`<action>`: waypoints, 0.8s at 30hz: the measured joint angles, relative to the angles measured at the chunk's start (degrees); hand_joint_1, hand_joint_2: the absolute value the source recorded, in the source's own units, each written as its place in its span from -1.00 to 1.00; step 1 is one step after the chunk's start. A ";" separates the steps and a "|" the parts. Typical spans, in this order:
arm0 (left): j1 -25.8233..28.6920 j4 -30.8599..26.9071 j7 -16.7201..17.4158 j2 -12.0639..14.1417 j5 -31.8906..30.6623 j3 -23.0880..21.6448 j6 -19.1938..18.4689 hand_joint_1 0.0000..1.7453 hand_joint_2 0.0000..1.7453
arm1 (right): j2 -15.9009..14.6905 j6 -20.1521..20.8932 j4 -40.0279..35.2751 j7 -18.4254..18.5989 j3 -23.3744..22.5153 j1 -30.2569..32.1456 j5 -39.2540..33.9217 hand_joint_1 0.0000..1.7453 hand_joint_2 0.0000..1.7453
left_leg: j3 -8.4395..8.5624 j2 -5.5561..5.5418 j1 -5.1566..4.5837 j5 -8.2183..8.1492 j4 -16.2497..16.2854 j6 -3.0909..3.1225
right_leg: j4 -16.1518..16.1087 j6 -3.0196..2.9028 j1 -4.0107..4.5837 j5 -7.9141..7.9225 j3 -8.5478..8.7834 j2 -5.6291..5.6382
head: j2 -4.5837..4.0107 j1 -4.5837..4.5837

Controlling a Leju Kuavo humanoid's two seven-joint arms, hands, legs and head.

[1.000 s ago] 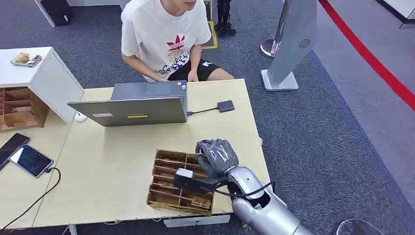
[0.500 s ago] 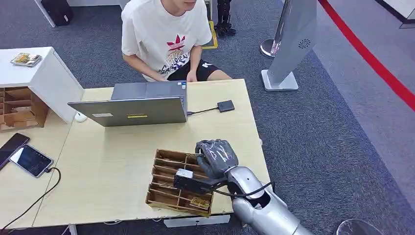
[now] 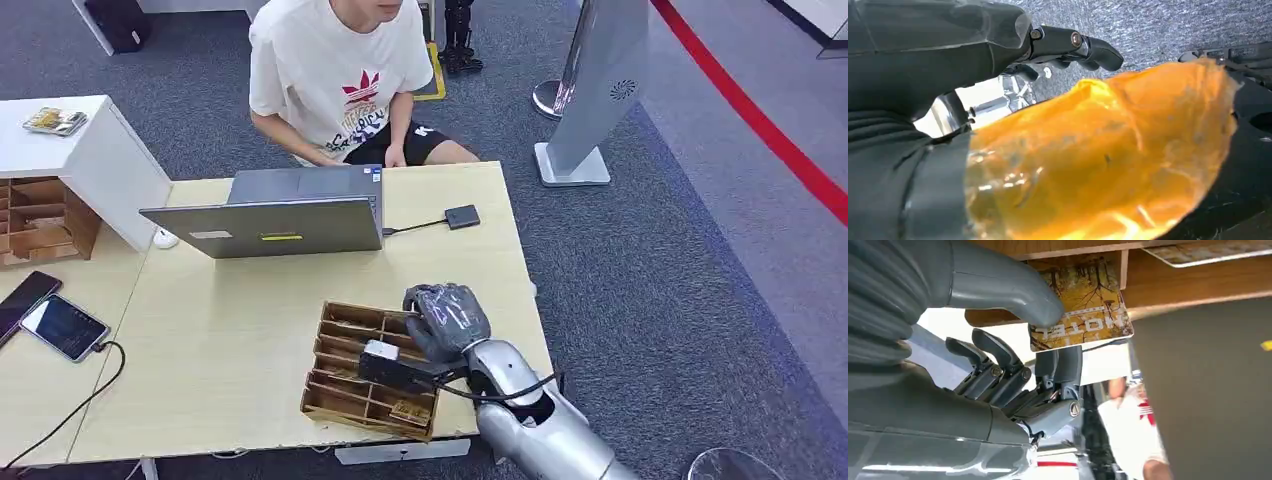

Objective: Pass the card to the sensor for recognition and then transmit it.

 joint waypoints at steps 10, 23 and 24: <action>0.17 -0.02 -0.87 -0.35 0.55 -0.04 1.38 -1.00 -1.00 | 4.08 -18.98 -13.76 -14.64 -7.84 8.06 -11.01 1.00 1.00 | -0.05 0.02 0.01 -0.04 -0.03 -0.01 | 0.00 0.01 0.01 -0.04 -0.10 0.02 | 0.00 -0.02; 0.33 0.00 -1.31 -0.52 0.46 -0.13 1.49 -1.00 -1.00 | 5.51 -20.45 -18.34 -18.20 -11.28 10.93 -14.09 1.00 1.00 | -0.04 0.01 0.00 -0.01 -0.02 0.01 | 0.00 0.00 0.01 -0.01 -0.08 0.02 | 0.00 -0.02; 0.33 0.00 -1.31 -0.52 0.46 -0.13 1.49 -1.00 -1.00 | 5.51 -20.54 -18.36 -18.29 -11.32 10.98 -14.11 1.00 1.00 | -0.04 0.01 0.00 -0.01 -0.02 0.01 | 0.00 0.00 0.01 -0.01 -0.08 0.02 | 0.00 0.00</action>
